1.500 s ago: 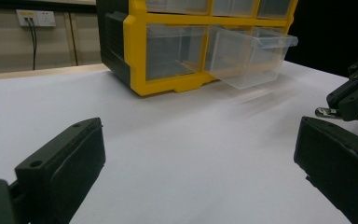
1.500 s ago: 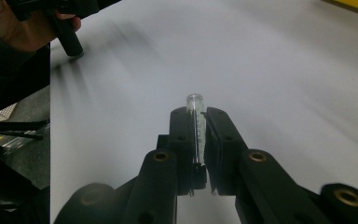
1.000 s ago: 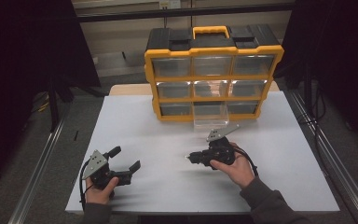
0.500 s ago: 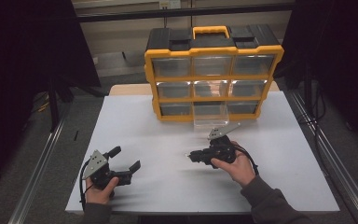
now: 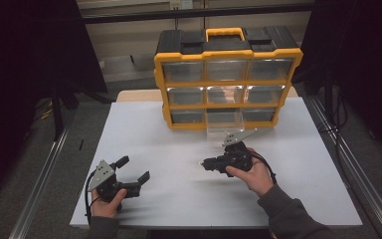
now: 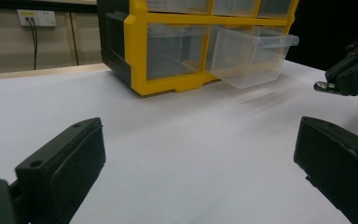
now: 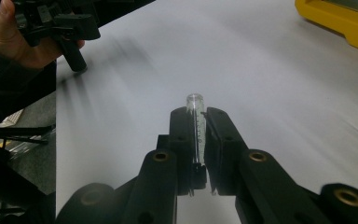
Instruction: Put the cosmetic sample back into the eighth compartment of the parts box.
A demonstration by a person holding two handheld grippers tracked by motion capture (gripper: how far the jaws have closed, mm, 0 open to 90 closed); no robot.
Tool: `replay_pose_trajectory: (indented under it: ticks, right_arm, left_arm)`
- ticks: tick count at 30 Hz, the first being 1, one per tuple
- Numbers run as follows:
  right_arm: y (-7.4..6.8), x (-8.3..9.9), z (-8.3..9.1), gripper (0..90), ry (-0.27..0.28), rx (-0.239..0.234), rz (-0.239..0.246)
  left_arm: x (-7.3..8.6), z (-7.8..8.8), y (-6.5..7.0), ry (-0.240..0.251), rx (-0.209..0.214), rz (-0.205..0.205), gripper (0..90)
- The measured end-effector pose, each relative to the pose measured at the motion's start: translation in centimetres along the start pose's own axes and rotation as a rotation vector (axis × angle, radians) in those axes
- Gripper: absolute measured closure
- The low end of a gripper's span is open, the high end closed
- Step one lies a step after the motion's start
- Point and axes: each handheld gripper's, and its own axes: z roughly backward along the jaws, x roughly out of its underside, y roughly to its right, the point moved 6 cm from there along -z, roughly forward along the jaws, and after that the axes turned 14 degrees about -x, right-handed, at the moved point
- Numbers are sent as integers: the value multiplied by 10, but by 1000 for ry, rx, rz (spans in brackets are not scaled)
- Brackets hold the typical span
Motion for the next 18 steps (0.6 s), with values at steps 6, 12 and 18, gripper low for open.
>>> replay_pose_trajectory:
  ticks: [6, 12, 18]
  right_arm:
    - [1, -1, 1, 814, 5, -1, -1]
    - [1, -5, 3, 814, 4, 0, 7]
    - [1, -10, 5, 814, -4, -2, 14]
  left_arm:
    - [0, 0, 1, -1, 7, -2, 20]
    - [0, 0, 0, 2, 6, 0, 20]
    - [0, 0, 0, 2, 6, 0, 20]
